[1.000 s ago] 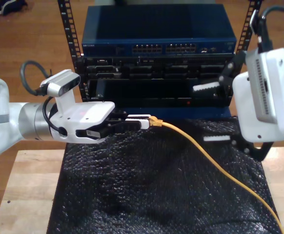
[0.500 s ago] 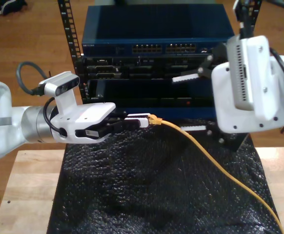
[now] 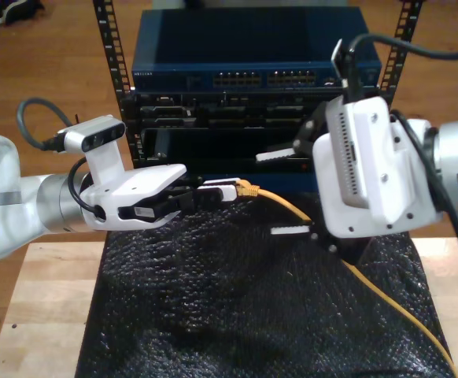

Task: Grab the cable and plug it in

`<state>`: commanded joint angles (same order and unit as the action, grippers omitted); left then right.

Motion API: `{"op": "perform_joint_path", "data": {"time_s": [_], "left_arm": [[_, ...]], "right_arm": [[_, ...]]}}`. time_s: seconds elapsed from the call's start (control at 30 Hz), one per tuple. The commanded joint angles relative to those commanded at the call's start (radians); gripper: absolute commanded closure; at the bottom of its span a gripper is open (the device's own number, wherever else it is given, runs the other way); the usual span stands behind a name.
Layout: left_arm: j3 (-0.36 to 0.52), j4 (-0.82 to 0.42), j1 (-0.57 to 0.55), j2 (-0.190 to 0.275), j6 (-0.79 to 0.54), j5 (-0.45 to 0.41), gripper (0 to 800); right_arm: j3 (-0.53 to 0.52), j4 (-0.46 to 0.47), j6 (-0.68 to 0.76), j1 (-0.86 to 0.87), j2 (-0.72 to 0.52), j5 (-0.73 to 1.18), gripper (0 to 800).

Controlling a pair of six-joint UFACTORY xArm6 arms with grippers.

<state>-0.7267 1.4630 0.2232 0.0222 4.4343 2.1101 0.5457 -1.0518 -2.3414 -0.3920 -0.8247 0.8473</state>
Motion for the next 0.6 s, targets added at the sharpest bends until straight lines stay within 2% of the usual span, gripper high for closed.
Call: {"op": "perform_joint_path", "data": {"time_s": [0.13, 0.4, 0.6], "left_arm": [[0.0, 0.0, 0.0, 0.0, 0.006, 0.0, 776], [0.0, 0.0, 0.002, -0.008, 0.068, 0.023, 776], [-0.002, 0.0, 0.002, -0.034, 0.15, 0.06, 776]], "right_arm": [[0.0, 0.0, 0.002, -0.025, 0.0, -0.04, 174], [0.0, -0.002, 0.005, -0.025, 0.0, -0.043, 182], [0.003, -0.003, 0.006, -0.029, 0.0, -0.044, 202]]}}
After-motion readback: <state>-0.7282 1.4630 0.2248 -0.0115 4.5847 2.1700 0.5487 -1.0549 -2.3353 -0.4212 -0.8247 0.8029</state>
